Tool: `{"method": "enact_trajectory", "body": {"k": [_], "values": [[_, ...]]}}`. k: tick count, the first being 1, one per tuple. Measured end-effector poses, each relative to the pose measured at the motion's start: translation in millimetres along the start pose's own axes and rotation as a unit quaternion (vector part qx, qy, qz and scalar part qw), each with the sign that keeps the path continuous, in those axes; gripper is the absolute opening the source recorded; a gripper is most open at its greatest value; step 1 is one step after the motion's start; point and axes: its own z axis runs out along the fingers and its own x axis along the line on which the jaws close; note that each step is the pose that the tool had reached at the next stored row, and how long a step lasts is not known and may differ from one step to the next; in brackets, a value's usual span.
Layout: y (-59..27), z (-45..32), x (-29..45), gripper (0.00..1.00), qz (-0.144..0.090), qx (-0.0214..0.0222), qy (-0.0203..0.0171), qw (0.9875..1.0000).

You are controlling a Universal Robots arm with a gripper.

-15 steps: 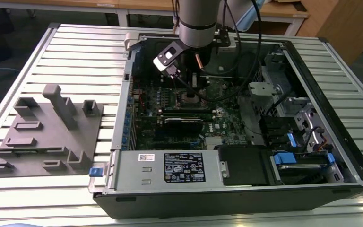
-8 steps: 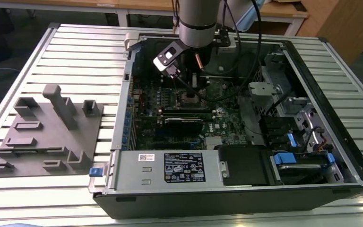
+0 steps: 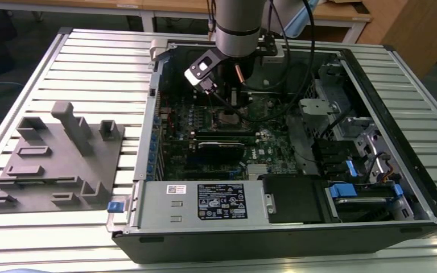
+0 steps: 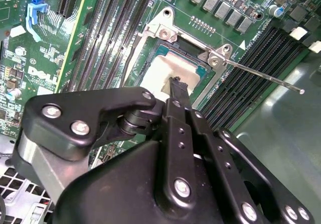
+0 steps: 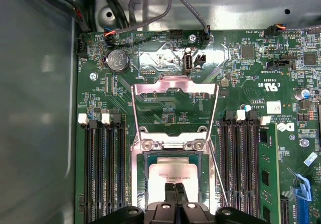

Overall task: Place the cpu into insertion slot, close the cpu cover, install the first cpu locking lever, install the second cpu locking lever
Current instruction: 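Place the cpu into insertion slot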

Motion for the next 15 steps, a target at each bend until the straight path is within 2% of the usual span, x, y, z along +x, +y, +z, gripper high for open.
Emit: {"method": "enact_trajectory", "body": {"k": [9, 15], "values": [[0.0, 0.1, 0.0, 0.11, 0.0, 0.0005, 0.0, 1.0], [0.1, 2.9, 0.0, 0.11, 0.0, 0.0008, -0.0001, 1.0]]}}
